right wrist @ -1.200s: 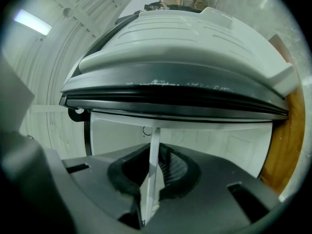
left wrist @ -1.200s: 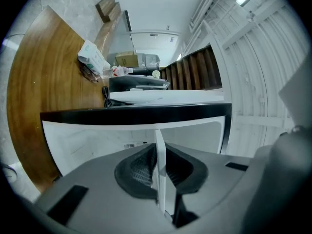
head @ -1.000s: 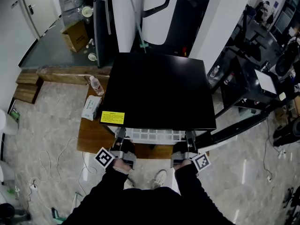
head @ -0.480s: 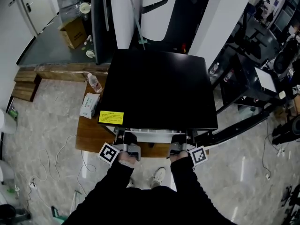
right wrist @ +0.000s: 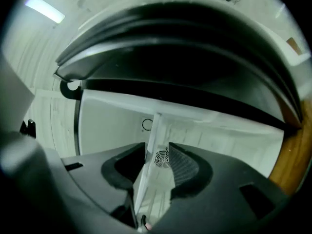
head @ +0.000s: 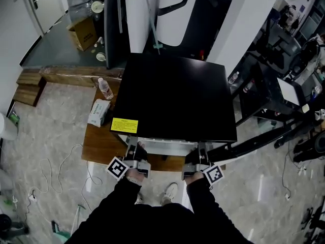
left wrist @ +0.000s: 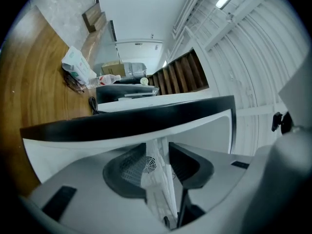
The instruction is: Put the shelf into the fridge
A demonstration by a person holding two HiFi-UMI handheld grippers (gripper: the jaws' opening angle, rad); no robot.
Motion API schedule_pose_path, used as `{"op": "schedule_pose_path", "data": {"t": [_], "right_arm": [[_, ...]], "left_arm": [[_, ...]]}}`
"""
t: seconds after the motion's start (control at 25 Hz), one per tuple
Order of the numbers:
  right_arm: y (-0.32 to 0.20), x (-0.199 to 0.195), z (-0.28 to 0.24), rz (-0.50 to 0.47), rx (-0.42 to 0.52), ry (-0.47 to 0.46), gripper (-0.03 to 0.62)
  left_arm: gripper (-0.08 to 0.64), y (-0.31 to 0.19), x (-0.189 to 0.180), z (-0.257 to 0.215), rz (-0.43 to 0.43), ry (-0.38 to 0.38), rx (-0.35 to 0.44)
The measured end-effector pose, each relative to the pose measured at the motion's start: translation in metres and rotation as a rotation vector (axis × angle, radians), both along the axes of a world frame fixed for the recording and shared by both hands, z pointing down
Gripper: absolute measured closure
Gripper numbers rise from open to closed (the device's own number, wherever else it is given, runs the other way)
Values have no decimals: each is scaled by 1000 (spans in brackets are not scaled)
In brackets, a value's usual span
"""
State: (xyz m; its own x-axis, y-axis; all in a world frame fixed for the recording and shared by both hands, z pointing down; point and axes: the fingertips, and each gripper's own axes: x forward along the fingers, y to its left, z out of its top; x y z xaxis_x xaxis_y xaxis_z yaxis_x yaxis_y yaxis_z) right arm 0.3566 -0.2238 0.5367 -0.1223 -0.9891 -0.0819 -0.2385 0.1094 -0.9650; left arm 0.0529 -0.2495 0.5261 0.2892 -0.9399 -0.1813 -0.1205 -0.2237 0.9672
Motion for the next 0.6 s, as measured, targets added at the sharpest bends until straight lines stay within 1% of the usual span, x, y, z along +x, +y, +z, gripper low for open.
{"op": "schedule_pose_path", "data": {"t": [0.04,0.12,0.16,0.2,0.24,0.32,0.36,0.4,0.44,0.48,0.52,0.6], "right_arm": [[11,-7,3,-30,0,8,437],[32,-22,5,-95,1,42,436],[41,-31,4,-134,3,69,439],[51,-42,3,-181,5,104,458],[61,-54,1,-236,6,149,484],[80,-77,-2,-354,12,275,550],[89,-87,-5,-407,24,347,566],[97,-95,-10,-454,46,419,574],[104,-104,-15,-494,78,494,578],[111,-112,-21,-529,116,577,578],[117,-120,-27,-559,156,667,580],[128,-137,-38,-601,230,835,584]], "left_arm": [[413,10,0,4,21,-14,-2],[413,34,1,13,62,-65,-16],[413,46,3,17,87,-105,-19],[413,59,6,17,122,-161,-8],[413,71,11,14,165,-239,20],[413,96,26,2,261,-449,104],[416,107,32,-4,296,-559,141],[434,117,36,-9,318,-650,173],[485,125,38,-15,329,-719,205],[534,132,39,-22,337,-772,236],[554,139,40,-27,347,-822,265],[554,149,43,-37,361,-927,315]]}}
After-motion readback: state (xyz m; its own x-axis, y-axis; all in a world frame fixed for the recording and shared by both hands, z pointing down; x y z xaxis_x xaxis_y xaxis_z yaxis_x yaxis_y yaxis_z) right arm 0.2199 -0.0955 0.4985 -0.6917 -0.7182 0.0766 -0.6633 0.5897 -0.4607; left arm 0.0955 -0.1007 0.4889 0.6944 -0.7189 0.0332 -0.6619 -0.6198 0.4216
